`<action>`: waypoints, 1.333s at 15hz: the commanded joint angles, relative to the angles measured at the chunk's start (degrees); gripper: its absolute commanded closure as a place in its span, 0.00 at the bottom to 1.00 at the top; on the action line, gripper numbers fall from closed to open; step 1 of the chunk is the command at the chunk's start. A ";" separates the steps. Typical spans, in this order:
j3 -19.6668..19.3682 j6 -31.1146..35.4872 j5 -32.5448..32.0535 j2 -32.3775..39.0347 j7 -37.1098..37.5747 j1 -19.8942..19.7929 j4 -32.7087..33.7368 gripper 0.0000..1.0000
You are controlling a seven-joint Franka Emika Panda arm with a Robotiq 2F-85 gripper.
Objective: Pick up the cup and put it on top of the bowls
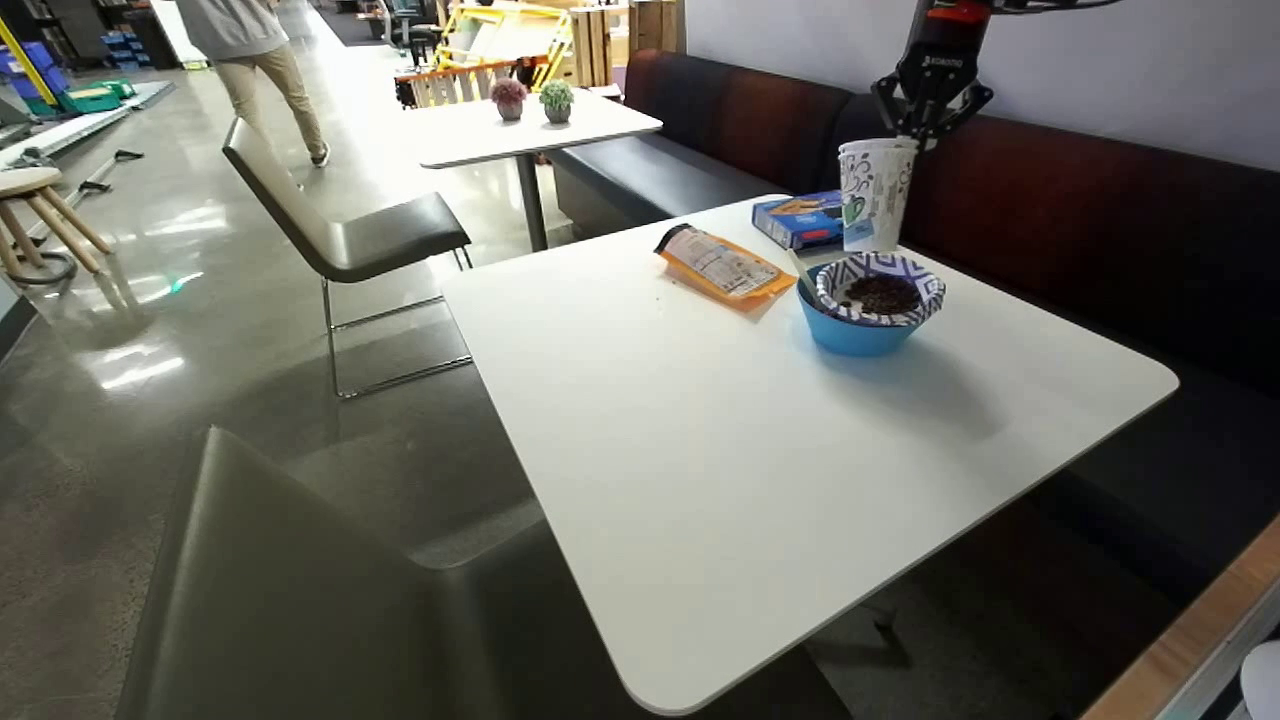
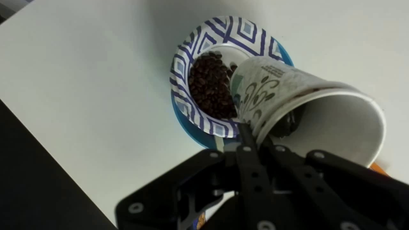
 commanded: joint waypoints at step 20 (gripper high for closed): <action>-1.54 -20.20 5.68 17.53 6.08 -5.23 13.46 0.99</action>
